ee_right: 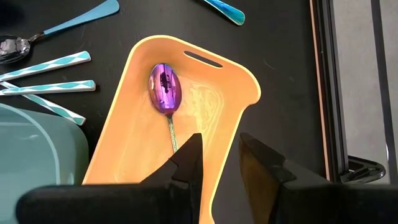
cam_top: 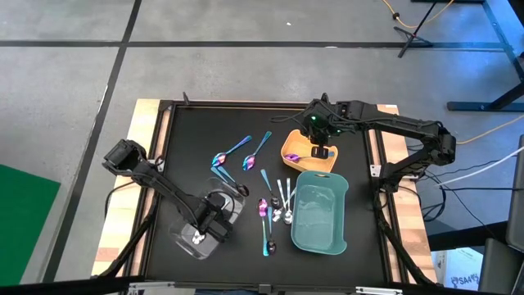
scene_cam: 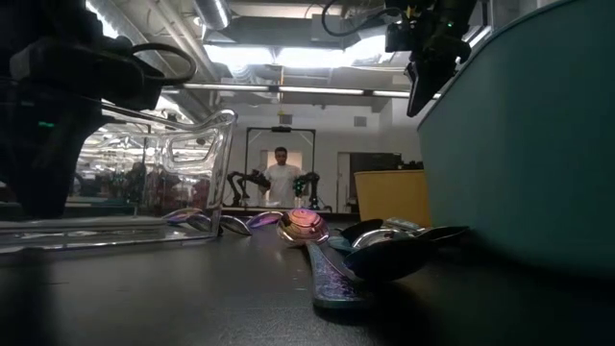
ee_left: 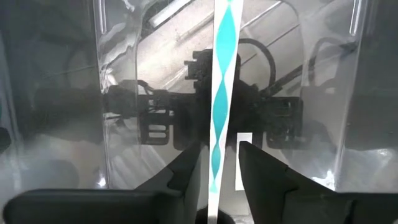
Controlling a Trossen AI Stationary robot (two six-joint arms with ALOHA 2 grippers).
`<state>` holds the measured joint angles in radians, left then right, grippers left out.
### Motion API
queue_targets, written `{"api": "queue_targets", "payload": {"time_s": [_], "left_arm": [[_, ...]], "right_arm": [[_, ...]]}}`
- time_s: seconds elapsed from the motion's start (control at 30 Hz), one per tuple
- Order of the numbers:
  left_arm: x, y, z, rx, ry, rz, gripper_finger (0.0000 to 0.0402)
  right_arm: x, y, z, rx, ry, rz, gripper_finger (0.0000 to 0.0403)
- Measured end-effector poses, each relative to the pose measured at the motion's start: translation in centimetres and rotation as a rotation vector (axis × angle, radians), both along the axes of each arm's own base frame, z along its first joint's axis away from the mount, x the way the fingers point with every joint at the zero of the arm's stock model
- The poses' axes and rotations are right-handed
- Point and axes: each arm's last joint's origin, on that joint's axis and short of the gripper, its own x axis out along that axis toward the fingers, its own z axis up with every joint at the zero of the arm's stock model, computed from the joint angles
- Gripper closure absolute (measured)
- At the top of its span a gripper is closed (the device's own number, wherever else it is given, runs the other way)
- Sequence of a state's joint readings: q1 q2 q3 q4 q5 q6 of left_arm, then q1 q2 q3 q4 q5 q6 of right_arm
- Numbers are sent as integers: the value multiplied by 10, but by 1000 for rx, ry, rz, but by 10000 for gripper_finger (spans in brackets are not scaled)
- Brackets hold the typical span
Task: Sort silverware by color (type)
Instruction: Put the violet spoon into the yellow bin
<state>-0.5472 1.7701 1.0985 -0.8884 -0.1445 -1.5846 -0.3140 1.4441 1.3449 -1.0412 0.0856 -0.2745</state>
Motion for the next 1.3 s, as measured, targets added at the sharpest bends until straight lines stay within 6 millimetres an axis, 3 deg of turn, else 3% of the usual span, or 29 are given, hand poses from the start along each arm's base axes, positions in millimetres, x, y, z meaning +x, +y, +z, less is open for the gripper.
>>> {"api": "queue_targets", "payload": {"time_s": [0.27,0.63,1.0,1.3], "left_arm": [[-1,0,4,-5,-10,2,282],[-3,2,16,-32,-52,-6,300],[-13,7,55,-99,-182,-85,314],[-21,14,89,-84,-352,-293,315]], "right_arm": [[0,0,0,0,0,0,313],[0,0,0,0,0,0,313],[0,0,0,0,0,0,313],[0,0,0,0,0,0,306]]}}
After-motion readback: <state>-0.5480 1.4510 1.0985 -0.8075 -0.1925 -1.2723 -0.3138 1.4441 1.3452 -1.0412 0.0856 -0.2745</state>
